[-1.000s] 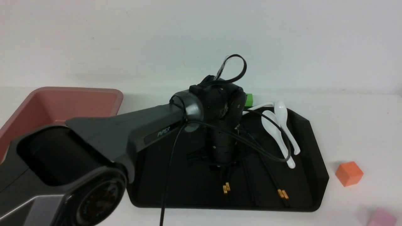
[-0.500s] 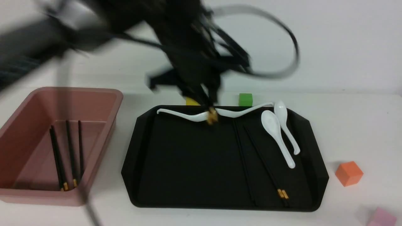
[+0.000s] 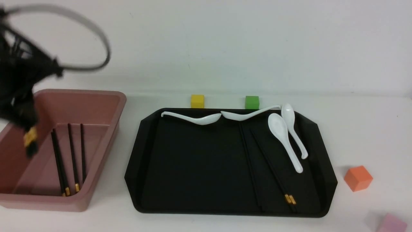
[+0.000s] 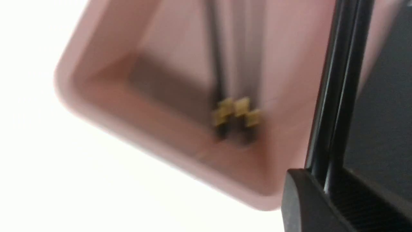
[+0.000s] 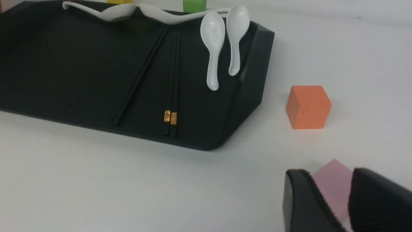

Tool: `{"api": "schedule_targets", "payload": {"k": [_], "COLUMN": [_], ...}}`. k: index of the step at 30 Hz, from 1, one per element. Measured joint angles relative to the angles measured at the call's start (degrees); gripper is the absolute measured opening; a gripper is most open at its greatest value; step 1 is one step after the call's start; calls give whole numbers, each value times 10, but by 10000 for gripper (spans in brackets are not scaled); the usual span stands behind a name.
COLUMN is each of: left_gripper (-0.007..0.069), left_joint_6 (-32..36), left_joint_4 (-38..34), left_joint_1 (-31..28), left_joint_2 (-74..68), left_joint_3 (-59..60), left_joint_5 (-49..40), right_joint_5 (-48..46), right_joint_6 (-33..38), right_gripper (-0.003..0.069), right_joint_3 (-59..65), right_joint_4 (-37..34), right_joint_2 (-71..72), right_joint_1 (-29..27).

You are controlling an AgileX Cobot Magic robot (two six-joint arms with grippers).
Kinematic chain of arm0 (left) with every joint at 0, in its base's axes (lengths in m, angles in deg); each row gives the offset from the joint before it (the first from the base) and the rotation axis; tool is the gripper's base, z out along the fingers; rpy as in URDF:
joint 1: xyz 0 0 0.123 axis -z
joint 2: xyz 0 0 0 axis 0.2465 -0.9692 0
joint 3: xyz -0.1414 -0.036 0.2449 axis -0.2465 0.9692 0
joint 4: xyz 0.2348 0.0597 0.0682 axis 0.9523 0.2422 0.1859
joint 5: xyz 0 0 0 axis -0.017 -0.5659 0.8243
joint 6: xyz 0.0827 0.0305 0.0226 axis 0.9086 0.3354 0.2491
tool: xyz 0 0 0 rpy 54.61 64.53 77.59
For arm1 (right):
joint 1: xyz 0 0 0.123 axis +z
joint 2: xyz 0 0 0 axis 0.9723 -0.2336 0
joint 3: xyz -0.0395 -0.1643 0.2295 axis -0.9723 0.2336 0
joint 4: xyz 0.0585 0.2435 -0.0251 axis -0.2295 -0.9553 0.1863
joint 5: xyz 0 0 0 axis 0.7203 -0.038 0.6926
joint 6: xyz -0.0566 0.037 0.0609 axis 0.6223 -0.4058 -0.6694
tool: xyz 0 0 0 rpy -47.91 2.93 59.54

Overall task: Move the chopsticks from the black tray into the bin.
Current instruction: Use the left arm to put the chopsticks into the lunch box

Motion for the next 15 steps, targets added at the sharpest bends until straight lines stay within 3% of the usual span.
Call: {"api": "schedule_targets", "payload": {"k": [10, 15], "left_gripper": [114, 165], "left_joint_6": [-12, -10], "left_joint_4": [11, 42], "left_joint_1": [-28, -28], "left_joint_2": [-99, -161], "left_joint_3": [48, 48], "left_joint_5": [138, 189], "right_joint_5": [0, 0], "right_joint_6": [0, 0], "right_gripper": [240, 240], "right_joint_3": [0, 0], "right_joint_4": [0, 0], "right_joint_2": [0, 0], "right_joint_1": [0, 0]}}
